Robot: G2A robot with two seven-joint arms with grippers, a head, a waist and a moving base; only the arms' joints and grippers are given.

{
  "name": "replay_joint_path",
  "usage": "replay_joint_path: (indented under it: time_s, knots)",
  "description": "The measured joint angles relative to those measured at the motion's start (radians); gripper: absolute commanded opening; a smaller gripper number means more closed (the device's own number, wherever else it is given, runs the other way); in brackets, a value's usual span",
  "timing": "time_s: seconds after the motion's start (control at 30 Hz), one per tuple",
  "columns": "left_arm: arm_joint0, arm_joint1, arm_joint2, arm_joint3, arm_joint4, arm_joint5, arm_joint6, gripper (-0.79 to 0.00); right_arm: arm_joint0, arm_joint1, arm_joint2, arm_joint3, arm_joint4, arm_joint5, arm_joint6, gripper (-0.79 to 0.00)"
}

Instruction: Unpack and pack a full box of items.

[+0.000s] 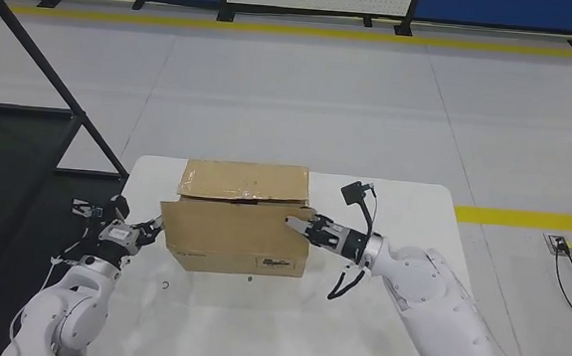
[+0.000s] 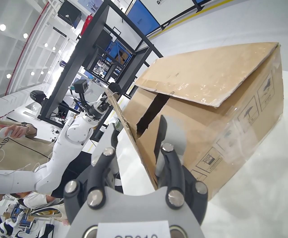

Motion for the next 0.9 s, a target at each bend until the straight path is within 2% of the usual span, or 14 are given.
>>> replay_joint_path:
  time_s: [0.37,0.9]
  knots:
    - [-0.007,0.000,-0.010,0.008,-0.004,0.022,0.007,0.000,-0.023,0.008,0.016,-0.007,0.021,-0.041,0.018,-0.785]
    - [-0.070,0.004,-0.007,0.041,0.017,0.035,-0.022,0.000,-0.141,0.047,0.091,-0.091,0.154,-0.159,0.170,-0.785]
